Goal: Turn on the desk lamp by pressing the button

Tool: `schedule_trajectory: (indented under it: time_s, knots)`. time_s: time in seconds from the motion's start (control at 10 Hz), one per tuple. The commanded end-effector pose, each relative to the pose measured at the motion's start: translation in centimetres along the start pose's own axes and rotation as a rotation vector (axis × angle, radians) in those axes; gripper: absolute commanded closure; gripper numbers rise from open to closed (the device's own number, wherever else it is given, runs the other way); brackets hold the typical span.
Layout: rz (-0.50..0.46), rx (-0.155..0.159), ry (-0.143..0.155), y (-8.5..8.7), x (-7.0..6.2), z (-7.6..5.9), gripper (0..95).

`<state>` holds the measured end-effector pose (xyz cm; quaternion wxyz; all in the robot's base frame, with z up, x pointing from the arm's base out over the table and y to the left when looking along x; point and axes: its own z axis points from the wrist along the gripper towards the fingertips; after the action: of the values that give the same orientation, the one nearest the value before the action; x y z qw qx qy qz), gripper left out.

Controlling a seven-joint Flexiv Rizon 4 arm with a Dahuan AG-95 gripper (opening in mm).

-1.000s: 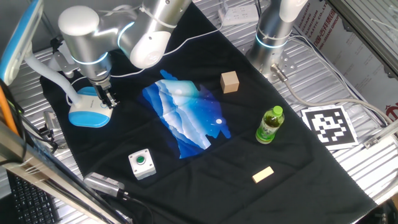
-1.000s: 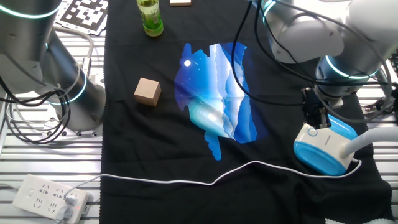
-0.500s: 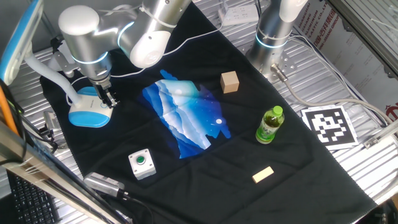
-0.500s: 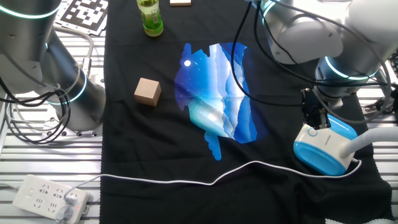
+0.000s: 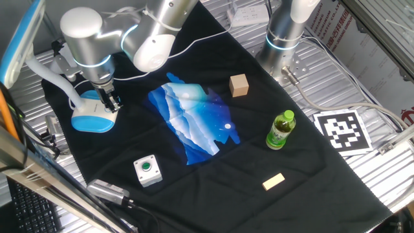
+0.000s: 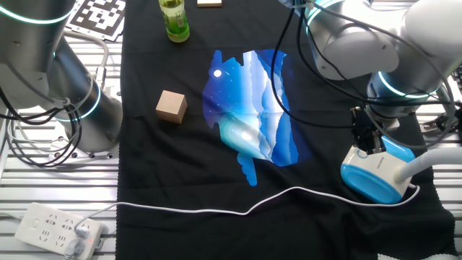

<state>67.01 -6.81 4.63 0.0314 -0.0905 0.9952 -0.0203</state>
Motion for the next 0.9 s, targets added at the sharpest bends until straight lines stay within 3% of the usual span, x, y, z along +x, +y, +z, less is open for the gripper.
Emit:
schedule_trajectory:
  time_s: [0.1, 0.9]
  knots:
    - [0.000, -0.004, 0.000, -0.1, -0.3, -0.1, 95.0]
    - [-0.017, -0.004, 0.001, -1.1, -0.5, -0.2, 95.0]
